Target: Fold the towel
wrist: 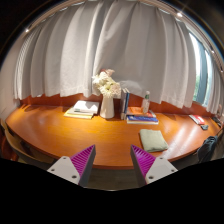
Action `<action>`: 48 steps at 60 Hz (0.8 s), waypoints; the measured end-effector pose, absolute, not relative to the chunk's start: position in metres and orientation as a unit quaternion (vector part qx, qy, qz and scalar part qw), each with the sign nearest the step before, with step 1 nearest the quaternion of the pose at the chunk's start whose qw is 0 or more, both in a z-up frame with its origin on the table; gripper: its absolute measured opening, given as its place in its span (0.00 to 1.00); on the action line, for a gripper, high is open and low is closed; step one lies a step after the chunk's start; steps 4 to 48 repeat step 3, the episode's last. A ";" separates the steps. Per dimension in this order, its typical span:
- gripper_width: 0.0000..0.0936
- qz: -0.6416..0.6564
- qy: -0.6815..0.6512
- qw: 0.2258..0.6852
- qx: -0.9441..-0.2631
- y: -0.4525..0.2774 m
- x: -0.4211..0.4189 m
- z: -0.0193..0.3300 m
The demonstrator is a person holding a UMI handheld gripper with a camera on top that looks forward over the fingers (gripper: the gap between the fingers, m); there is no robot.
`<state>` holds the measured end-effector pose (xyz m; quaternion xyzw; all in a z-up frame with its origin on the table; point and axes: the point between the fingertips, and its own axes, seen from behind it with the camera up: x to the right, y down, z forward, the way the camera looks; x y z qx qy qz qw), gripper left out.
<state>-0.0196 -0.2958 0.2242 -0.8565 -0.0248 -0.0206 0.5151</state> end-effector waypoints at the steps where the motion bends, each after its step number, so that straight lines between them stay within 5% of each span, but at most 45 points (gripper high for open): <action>1: 0.74 -0.020 -0.024 0.515 -0.857 -0.297 -0.021 0.224; 48: 0.74 -0.017 -0.024 0.515 -0.857 -0.298 -0.023 0.223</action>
